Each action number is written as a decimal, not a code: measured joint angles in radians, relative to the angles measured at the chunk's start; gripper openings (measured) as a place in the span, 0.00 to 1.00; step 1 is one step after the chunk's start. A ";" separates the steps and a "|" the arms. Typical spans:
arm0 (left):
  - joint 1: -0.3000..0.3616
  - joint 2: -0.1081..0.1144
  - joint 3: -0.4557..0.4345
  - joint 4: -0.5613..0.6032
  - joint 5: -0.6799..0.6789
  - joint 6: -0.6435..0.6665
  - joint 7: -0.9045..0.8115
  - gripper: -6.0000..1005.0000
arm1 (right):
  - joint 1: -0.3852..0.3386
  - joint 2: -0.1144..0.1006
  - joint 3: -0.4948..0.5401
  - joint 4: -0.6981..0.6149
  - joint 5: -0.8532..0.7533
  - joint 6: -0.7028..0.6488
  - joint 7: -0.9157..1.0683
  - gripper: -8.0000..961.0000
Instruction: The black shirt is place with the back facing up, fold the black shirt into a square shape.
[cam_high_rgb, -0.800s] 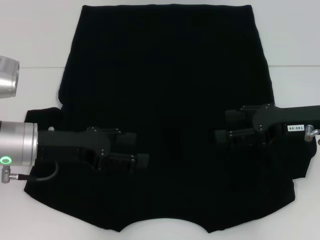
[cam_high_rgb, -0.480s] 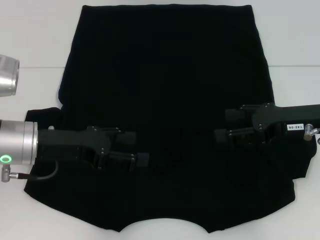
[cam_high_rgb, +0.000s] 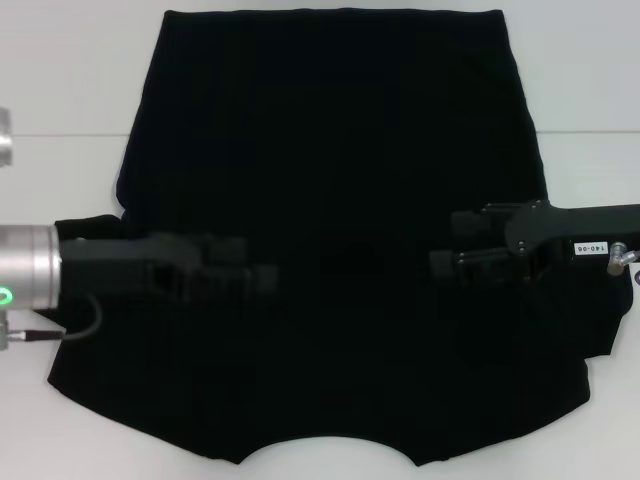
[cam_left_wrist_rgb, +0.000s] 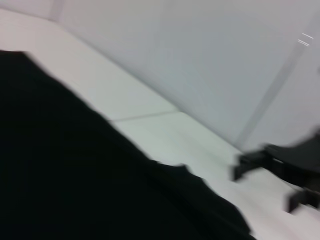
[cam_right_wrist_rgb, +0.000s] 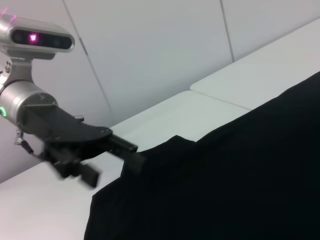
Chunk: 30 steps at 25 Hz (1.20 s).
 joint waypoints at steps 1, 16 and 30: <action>0.005 0.001 -0.012 0.008 0.002 -0.018 -0.026 0.86 | 0.000 0.001 0.001 0.000 0.000 0.003 0.000 0.93; 0.076 0.031 -0.303 0.091 0.225 -0.198 -0.376 0.86 | 0.009 0.007 0.003 0.000 0.004 0.020 0.003 0.93; 0.087 0.032 -0.314 0.109 0.373 -0.295 -0.509 0.86 | 0.020 0.005 0.003 0.000 0.004 0.020 0.005 0.93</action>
